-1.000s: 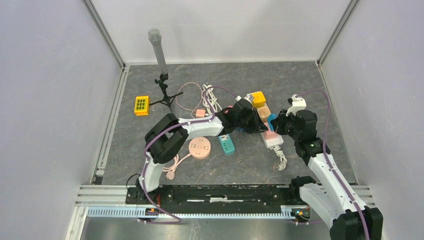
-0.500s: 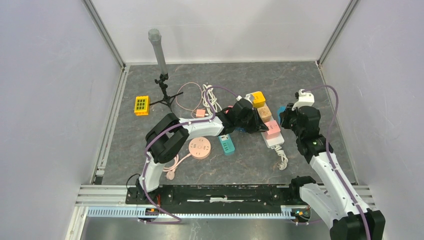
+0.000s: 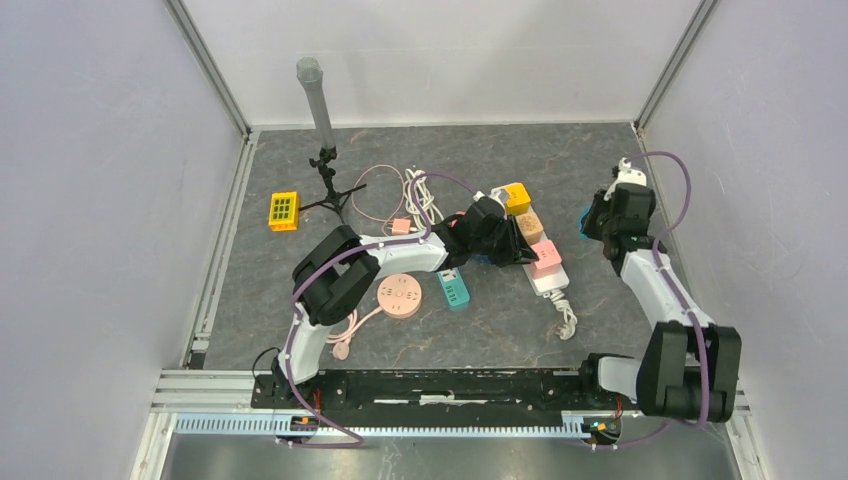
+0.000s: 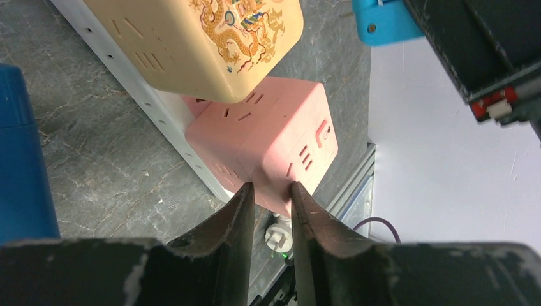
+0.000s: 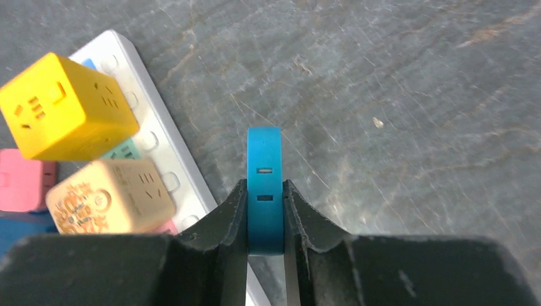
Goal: Pull the plug off the socket
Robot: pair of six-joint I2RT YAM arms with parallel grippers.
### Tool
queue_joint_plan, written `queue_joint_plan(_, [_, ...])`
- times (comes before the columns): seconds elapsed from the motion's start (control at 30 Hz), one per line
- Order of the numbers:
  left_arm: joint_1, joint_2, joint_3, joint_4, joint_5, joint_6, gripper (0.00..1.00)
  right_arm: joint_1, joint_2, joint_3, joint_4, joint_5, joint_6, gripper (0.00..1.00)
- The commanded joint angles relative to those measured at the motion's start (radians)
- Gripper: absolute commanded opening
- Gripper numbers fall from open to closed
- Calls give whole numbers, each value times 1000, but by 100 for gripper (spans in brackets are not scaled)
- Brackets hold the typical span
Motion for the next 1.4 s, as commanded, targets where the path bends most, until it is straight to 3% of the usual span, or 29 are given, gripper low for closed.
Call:
queue_joint_plan(0.0, [4, 58, -13, -67, -34, 59, 34, -94, 74, 81, 179, -293, 45, 6])
queue_joint_plan(0.3, [6, 62, -14, -59, -29, 66, 35, -272, 254, 43, 324, -594, 143, 8])
queue_joint_plan(0.47, [5, 68, -10, -54, -23, 67, 35, -281, 280, 48, 249, -533, 75, 13])
queue_joint_plan(0.63, [5, 67, -12, -54, -22, 67, 35, -294, 318, 61, 199, -467, 50, 25])
queue_joint_plan(0.8, [5, 68, -10, -54, -22, 67, 34, -293, 297, 65, 142, -332, 47, 32])
queue_joint_plan(1.0, [5, 69, -9, -54, -19, 68, 34, -294, 283, 63, 100, -231, 40, 52])
queue_joint_plan(1.37, [7, 73, -3, -54, -8, 67, 34, -270, 86, 46, 54, -190, -2, 77])
